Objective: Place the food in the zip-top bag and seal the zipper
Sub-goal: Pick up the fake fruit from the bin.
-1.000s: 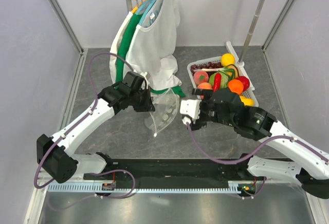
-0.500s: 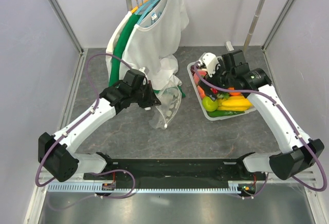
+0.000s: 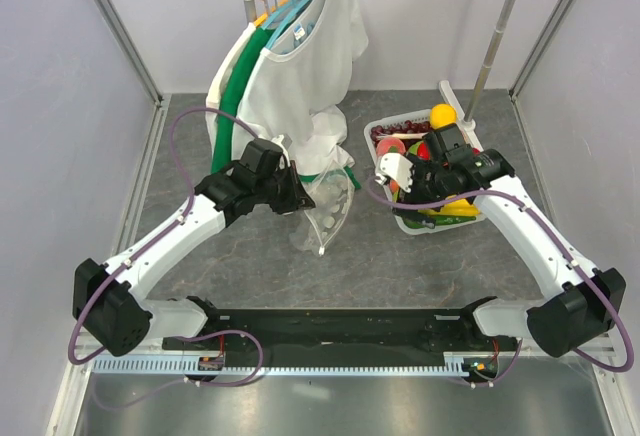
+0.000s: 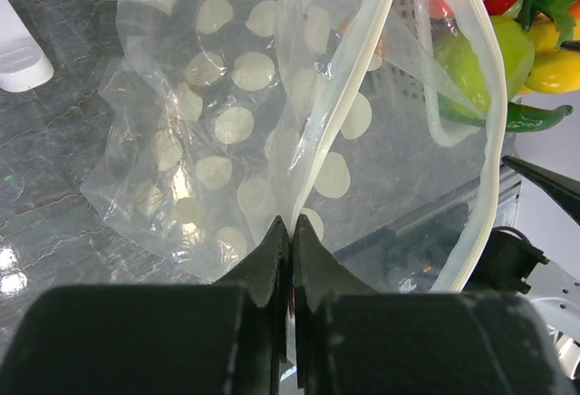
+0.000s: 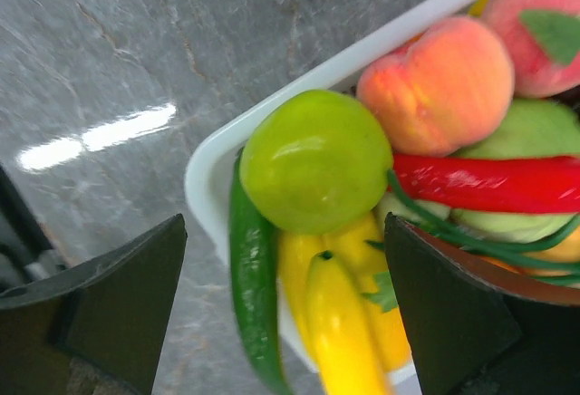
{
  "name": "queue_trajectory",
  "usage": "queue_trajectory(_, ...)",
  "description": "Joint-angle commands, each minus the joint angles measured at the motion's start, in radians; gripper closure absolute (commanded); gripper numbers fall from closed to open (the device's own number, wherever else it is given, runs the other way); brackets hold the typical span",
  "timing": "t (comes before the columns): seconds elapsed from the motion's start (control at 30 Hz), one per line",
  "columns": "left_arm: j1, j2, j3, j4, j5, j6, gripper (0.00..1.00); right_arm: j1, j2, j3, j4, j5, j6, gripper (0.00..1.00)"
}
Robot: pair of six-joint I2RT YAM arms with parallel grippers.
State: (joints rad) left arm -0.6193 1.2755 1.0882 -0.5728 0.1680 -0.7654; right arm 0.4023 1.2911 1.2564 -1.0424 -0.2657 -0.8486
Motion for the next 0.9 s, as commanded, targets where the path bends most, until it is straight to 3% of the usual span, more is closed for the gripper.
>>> queue_trajectory(0.0,0.0,-0.028,-0.007,0.033,0.018,0.011,0.98,0.006,-0.032,-0.005,0.056,-0.041,-0.24,0.02)
queue_trajectory(0.3,0.0,-0.033,-0.004,0.033,0.015,0.02,0.98,0.038,0.036,0.006,0.001,-0.012,-0.489,0.02)
queue_trajectory(0.67,0.0,-0.053,-0.017,0.031,0.001,0.032,0.98,0.07,0.163,0.038,-0.033,0.055,-0.517,0.02)
queue_trajectory(0.83,0.0,-0.05,-0.022,0.03,0.005,0.034,0.98,0.075,0.191,0.044,-0.048,0.077,-0.511,0.08)
queue_trajectory(0.87,0.0,-0.047,-0.024,0.031,0.004,0.034,0.98,0.075,0.192,0.049,-0.047,0.077,-0.507,0.14)
